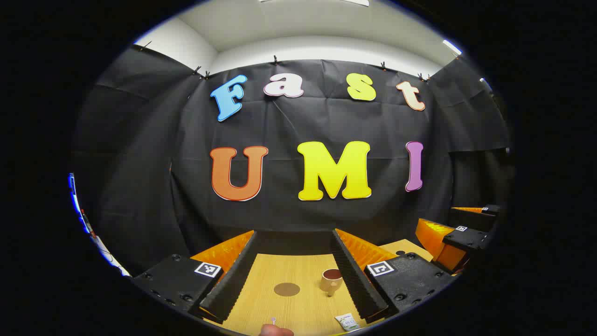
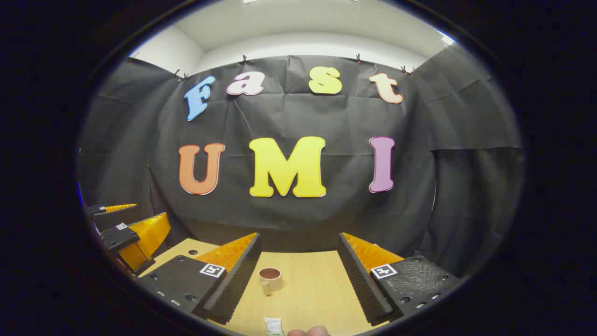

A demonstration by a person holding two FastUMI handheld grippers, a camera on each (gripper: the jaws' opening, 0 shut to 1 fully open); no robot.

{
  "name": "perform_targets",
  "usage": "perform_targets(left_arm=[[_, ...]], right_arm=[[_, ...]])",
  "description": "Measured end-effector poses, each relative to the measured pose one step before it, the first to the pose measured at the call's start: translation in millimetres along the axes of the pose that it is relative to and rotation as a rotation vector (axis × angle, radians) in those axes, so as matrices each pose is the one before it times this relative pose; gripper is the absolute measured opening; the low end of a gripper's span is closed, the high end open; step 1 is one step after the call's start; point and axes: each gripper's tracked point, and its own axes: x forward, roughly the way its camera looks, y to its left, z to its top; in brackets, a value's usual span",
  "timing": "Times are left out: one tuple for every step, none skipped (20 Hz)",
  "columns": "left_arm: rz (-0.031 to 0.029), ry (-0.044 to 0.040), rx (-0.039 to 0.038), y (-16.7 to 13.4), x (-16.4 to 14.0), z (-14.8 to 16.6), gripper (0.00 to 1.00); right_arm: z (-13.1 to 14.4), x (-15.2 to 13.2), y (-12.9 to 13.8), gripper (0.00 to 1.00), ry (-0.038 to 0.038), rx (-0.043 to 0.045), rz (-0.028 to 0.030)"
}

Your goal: Put the toothbrush and toothpaste on the desktop into the cup, then pick up the cup and place it on the coaster on the desktop.

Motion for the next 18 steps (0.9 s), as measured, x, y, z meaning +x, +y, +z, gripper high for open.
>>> perform_targets(left_arm=[[0.00167, -0.0001, 0.00091, 0.25, 0.07, 0.91, 0.97], [0.00085, -0.00085, 0.00103, -0.65, 0.68, 1.23, 0.97], [0.00052, 0.00057, 0.00066, -1.06, 1.22, 0.33, 0.98], [-0.00232, 0.00298, -0.00218, -2.84, 3.42, 0.54, 0.97], [-0.00255, 0.00319, -0.00111, -1.88, 0.68, -0.54, 0.97], [0.00586, 0.00031, 0.00178, -0.1, 1.84, 0.91, 0.97], [0.00143, -0.00179, 0.00015, 1.13, -0.43, 0.92, 0.98], [0.00175, -0.00208, 0.00053, -1.93, 0.65, 1.86, 0.97], [0.00167, -0.00194, 0.00031, -0.54, 1.32, 0.9, 0.97], [-0.0004, 0.00086, 0.00122, -0.04, -0.27, 0.01, 0.97], [-0.00089, 0.00236, 0.002, 0.68, 0.16, -1.77, 0.97], [0.00189, -0.00034, 0.00272, -1.22, 0.83, 0.34, 0.97], [0.00144, -0.0014, 0.00065, 0.51, 0.33, 0.55, 0.97], [0.00113, -0.00079, 0.00003, 0.15, -0.01, 0.16, 0.97], [0.00093, -0.0004, 0.0008, 0.5, 0.14, 0.42, 0.97], [0.00171, -0.00025, 0.00038, -0.74, -0.33, -0.14, 0.97], [0.00135, 0.00031, -0.00153, 0.26, 0.68, -1.23, 0.97], [-0.00198, 0.00194, -0.00312, -0.41, -0.27, -0.53, 0.97]], right_arm=[[1.29, 0.51, -0.83, 0.96, -0.00418, -0.00178, 0.001], [0.74, 1.34, -0.58, 0.97, -0.00303, -0.00023, 0.00058], [1.51, 0.78, -0.62, 0.97, -0.0004, -0.00152, -0.00083], [-0.14, 1.18, -0.93, 0.96, 0.00149, 0.00178, 0.00092], [0.78, 1.17, -0.43, 0.96, 0.00129, 0.00053, 0.00089], [0.57, 0.75, -1.12, 0.96, -0.0013, -0.00029, 0.00052], [0.83, 0.22, -0.56, 0.96, -0.00068, -0.00122, 0.00082], [-0.69, 1.16, -0.8, 0.96, 0.00041, -0.00296, 0.00034], [-0.09, 0.21, -1.06, 0.96, 0.00098, -0.00174, -0.00046], [-0.58, 0.52, -1.36, 0.96, 0.00119, 0.00055, -0.00132], [-0.27, 0.57, -1.25, 0.96, 0.00187, 0.00189, -0.00284], [-0.69, 0.07, -1.19, 0.96, 0.00022, 0.0029, -0.00209], [-0.14, 0.04, 0.12, 0.96, 0.0007, 0.00106, -0.00092], [0.13, -0.05, -0.38, 0.96, -0.00008, -0.00168, -0.00175], [0.64, 0.73, -0.43, 0.96, 0.00056, -0.00082, 0.00076], [-0.68, 0.5, -0.63, 0.96, -0.00074, -0.00091, -0.00119], [-0.12, -0.77, 0.44, 0.96, 0.00156, 0.00109, 0.00149], [-1.11, 0.01, 0.53, 0.96, 0.00156, 0.00036, -0.00059]])
